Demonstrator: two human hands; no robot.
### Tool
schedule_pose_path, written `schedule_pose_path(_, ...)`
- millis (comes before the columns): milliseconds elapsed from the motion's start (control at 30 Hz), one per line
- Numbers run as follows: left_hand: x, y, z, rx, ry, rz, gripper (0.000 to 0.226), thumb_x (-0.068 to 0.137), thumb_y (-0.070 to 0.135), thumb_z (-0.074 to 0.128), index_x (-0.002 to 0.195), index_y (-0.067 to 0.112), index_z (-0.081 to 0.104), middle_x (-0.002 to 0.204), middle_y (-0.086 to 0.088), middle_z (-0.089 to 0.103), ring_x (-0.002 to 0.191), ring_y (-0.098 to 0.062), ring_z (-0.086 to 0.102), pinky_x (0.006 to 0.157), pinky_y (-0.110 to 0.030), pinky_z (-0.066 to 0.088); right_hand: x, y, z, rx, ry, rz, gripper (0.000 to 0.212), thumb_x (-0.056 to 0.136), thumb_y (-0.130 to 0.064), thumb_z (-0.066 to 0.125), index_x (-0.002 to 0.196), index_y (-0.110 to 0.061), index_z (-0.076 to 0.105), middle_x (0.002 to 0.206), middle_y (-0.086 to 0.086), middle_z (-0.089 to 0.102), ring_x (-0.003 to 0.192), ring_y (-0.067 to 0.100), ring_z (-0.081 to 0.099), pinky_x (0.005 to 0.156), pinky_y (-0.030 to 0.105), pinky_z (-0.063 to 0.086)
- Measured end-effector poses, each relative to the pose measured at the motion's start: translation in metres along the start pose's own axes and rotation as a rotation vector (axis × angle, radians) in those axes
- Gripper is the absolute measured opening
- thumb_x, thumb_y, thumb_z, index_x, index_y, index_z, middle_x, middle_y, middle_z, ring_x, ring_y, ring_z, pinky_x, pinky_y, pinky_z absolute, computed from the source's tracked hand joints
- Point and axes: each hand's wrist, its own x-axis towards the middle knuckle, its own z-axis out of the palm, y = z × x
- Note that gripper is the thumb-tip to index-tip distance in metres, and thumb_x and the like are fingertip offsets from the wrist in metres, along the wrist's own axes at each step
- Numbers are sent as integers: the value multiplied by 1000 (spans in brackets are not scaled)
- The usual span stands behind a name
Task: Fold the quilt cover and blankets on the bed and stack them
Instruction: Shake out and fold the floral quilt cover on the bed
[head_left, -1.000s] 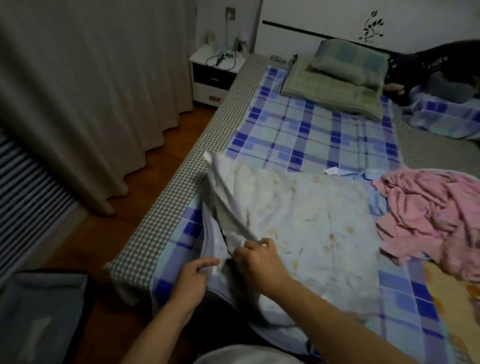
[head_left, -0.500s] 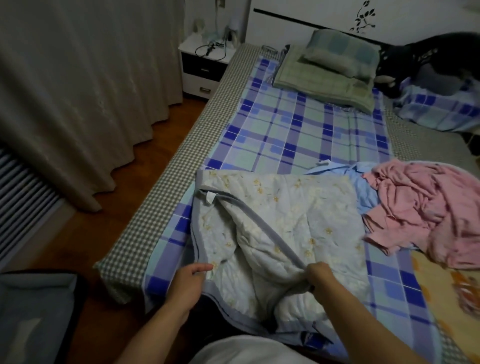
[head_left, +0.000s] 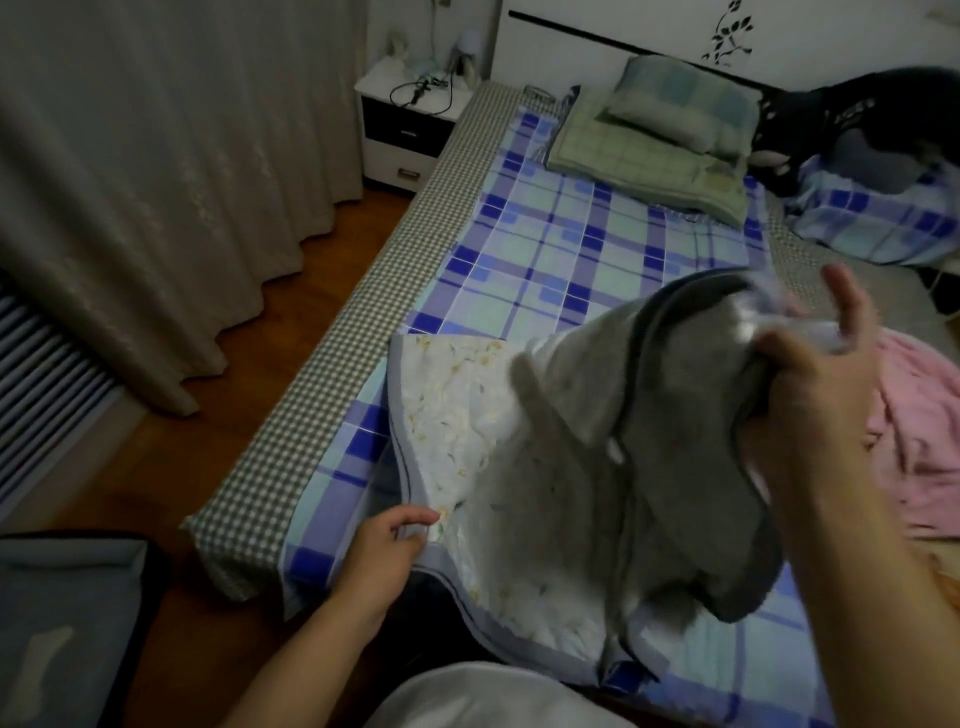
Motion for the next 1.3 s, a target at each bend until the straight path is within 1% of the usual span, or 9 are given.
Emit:
schedule_pose_path(133, -12, 1, 10, 9, 14, 24, 29, 93, -1, 58, 92, 21, 77, 101, 10, 69, 94, -4, 63, 72, -14, 48, -66, 95, 17, -704, -393, 39, 65, 84, 9, 62, 140, -16, 41, 108, 1, 60, 85, 1, 63, 71, 10, 46)
schedule_pose_path(333, -20, -5, 6, 42, 16, 11, 28, 95, 0, 56, 94, 20, 76, 102, 9, 68, 92, -5, 62, 75, -17, 50, -87, 177, -27, -1519, -1113, 583, 52, 82, -20, 74, 131, -16, 57, 121, 4, 65, 115, 22, 61, 93, 28, 48)
schedule_pose_path(433, -23, -5, 3, 66, -5, 5, 28, 96, 1, 55, 94, 20, 75, 104, 8, 66, 90, -4, 61, 68, -14, 47, -49, 157, -18, -1570, -977, 541, 24, 88, -18, 66, 112, -14, 69, 109, 3, 64, 102, 20, 61, 89, 30, 48)
schedule_pose_path(500, -24, -3, 2, 99, -8, 10, 29, 97, 1, 54, 94, 21, 75, 105, 7, 66, 89, -4, 60, 66, -14, 45, -5, 124, 2, -1490, -644, 408, 22, 96, -15, 57, 115, -5, 64, 105, 8, 64, 94, 23, 60, 88, 34, 47)
schedule_pose_path(633, -26, 8, 2, 102, 11, 23, 33, 96, 1, 51, 95, 25, 74, 106, 8, 67, 91, -9, 62, 68, -19, 46, 29, 11, 37, -484, -76, 42, 18, 89, -13, 59, 104, -18, 68, 98, 16, 67, 97, 33, 65, 85, 47, 54)
schedule_pose_path(733, -34, 17, 8, 5, -4, 40, 38, 95, -2, 48, 96, 26, 74, 105, 14, 66, 94, -8, 64, 69, -15, 50, 3, -21, 44, -324, -179, -236, 20, 87, -9, 59, 91, -28, 65, 93, -1, 67, 90, 9, 65, 81, 30, 54)
schedule_pose_path(867, -45, 14, 26, -121, -88, 32, 45, 90, -8, 51, 97, 28, 77, 107, -2, 73, 99, -22, 70, 91, -41, 57, -56, 43, 43, -696, -486, -329, 42, 82, 9, 55, 103, -24, 71, 100, -17, 68, 93, -17, 57, 83, 7, 45)
schedule_pose_path(1067, -57, 19, 51, -194, -53, -32, 49, 83, -22, 40, 94, 16, 70, 97, -13, 75, 95, -31, 71, 89, -43, 57, -147, 174, 11, -1095, -956, -115, 39, 82, -36, 55, 120, -32, 63, 106, 1, 71, 97, 20, 68, 80, 29, 52)
schedule_pose_path(1300, -62, -10, 56, -324, -23, -304, 52, 81, -24, 29, 100, 11, 63, 110, -23, 65, 99, -37, 65, 87, -52, 57, -158, 211, -22, -1183, -908, -163, 64, 76, -11, 70, 136, -27, 55, 108, 8, 70, 94, 26, 67, 74, 31, 54)
